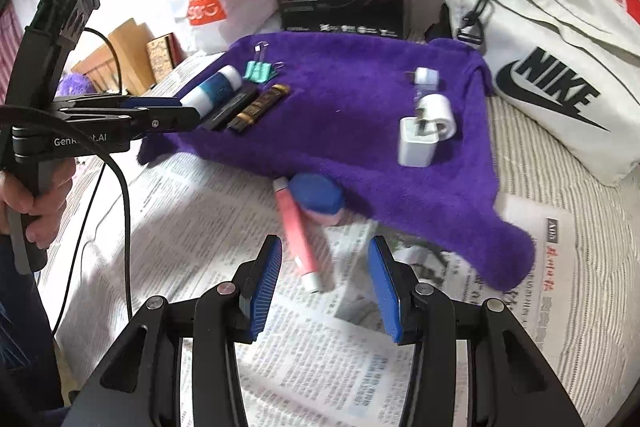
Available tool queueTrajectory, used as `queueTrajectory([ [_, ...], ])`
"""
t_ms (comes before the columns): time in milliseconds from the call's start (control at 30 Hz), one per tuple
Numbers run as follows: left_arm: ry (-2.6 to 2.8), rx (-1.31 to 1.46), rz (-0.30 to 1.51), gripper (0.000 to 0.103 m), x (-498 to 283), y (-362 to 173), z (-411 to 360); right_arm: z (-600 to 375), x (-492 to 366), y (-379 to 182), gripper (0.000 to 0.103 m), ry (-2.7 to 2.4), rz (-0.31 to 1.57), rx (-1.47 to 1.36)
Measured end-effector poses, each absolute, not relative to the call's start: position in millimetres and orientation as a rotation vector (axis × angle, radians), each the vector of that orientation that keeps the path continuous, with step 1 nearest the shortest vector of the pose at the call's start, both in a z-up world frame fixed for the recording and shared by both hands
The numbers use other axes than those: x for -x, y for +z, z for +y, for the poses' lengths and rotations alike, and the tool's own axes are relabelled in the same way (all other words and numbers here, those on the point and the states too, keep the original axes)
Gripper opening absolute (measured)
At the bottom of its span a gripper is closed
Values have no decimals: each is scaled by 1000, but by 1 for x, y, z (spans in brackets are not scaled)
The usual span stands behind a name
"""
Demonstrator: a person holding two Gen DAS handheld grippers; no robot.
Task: Organize rigid objects
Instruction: 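Grasp the pink tube with the right tool while the left moves back toward the newspaper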
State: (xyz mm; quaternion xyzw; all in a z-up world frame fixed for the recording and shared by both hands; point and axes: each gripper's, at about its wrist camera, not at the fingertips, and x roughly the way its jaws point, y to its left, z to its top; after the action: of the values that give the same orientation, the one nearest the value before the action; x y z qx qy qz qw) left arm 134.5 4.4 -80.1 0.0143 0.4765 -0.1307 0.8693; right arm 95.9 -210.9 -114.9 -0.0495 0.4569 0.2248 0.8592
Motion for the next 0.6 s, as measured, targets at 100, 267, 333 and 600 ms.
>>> queueTrajectory([
  [100,-268,-19,1000,41,-128,-82,8,-201,-95,-121,41,495,961,135],
  [267,-253,-9,1005,41,-121,-84,14,-185,-105,-139,23,516,992,175],
  [333,-247,-6,1007,41,-119,-85,17,-181,-108,-144,21,515,997,193],
  [600,-229,17,1022,41,-117,-92,26,-167,-107,-146,15,521,944,248],
])
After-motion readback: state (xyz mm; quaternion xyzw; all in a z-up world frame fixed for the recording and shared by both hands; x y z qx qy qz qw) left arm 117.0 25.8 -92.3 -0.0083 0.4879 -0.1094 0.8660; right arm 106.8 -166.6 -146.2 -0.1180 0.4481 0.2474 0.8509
